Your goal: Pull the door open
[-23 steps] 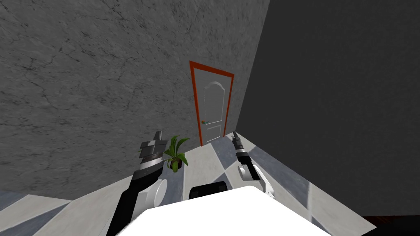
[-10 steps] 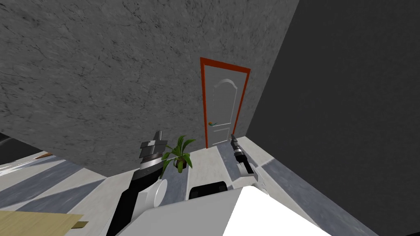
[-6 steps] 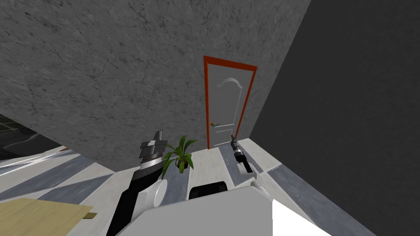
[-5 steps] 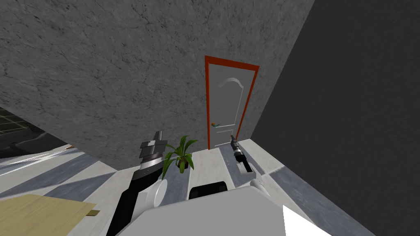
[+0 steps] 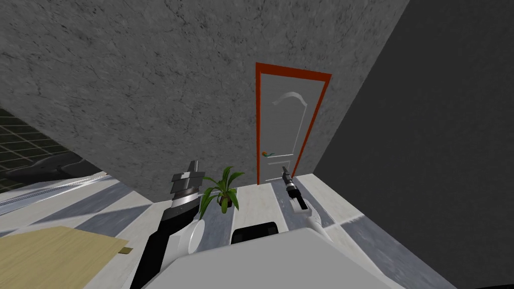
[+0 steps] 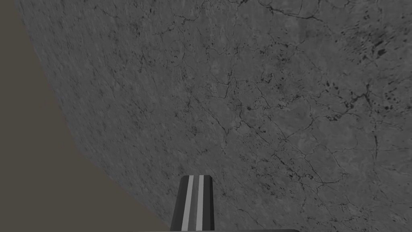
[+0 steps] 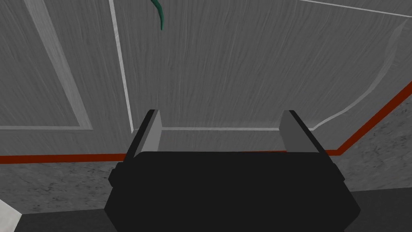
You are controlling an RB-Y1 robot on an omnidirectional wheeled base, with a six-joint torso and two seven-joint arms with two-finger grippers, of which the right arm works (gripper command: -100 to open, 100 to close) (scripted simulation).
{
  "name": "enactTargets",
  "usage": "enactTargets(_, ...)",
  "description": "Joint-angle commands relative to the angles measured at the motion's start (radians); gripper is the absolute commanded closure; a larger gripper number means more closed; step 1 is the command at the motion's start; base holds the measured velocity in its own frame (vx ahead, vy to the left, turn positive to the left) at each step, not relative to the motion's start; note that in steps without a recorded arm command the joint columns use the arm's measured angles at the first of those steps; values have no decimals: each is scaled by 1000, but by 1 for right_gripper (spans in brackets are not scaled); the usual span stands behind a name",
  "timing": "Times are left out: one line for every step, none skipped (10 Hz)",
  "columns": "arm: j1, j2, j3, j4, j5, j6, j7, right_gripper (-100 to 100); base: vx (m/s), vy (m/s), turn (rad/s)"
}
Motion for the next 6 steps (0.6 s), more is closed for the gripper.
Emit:
enactTargets(-21,-9,-1,50,-9,-12,-4,-100,78,6,156)
enactTargets(-35,-14,-2,75,-14,-18,-6,-100,97,2,171)
enactTargets(-35,-14,-2,83,-14,-18,-6,-100,70,-12,31)
enactTargets(-50,-19,-3,115,-20,-25,-9,-100,64,-7,69)
enactTargets(-63,-24,-3,143,-25,-31,-11,-100,70,-8,133)
enactTargets(-76,-29,-4,174,-30,-37,-13,-100,86,-18,141)
